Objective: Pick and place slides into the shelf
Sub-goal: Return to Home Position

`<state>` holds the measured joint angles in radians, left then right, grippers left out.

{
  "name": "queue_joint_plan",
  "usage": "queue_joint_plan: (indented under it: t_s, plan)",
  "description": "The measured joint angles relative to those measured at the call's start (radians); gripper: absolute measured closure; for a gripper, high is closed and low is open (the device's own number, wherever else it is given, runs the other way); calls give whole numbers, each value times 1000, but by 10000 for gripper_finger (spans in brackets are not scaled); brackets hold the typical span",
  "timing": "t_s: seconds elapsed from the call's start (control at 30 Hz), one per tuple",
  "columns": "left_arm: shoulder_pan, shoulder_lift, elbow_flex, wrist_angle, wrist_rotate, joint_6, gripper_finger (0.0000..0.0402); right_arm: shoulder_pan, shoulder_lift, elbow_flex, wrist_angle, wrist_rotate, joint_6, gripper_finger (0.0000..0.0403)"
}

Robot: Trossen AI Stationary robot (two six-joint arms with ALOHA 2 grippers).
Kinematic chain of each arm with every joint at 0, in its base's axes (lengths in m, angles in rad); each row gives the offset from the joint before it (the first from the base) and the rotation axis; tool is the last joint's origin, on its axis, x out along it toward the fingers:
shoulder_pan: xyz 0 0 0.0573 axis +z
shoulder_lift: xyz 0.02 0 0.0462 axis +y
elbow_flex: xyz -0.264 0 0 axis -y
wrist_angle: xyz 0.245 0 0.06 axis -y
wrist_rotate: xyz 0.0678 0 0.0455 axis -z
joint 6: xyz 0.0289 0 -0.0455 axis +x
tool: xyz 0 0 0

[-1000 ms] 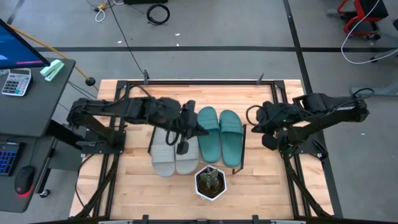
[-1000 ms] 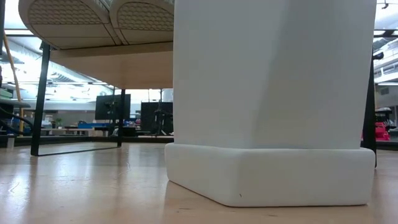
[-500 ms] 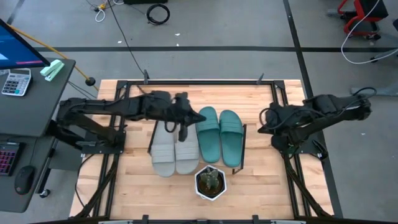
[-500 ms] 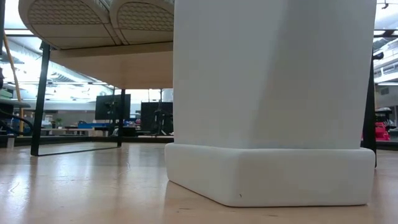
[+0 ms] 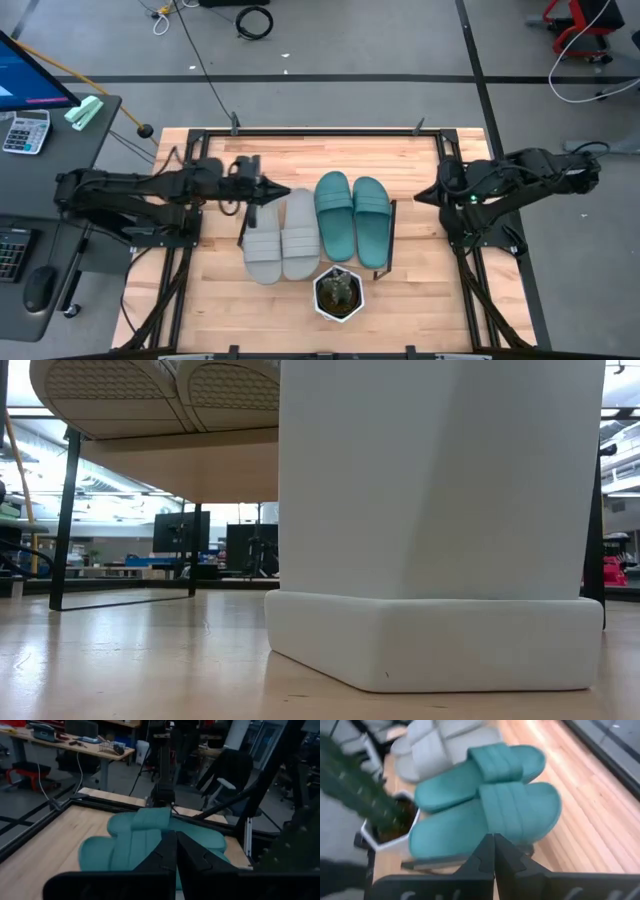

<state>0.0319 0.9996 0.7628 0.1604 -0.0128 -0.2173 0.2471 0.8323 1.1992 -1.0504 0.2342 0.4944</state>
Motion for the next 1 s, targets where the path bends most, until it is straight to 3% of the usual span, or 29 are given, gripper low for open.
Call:
queue_joint_plan:
  t_s: [0.2,0.33,0.6,0.83,1.0]
  plan:
    - [8,-223,-125,-29,0,17,397,0,40,0,115,116,132,403]
    - [30,-389,-171,-161,0,18,390,0,105,0,219,168,155,403]
    - [46,-636,-182,-431,63,26,394,0,271,0,291,173,160,403]
    - [42,-751,-182,-455,75,79,397,-10,325,0,322,173,249,403]
    - [42,-870,-182,-557,59,82,391,-10,320,0,326,168,315,403]
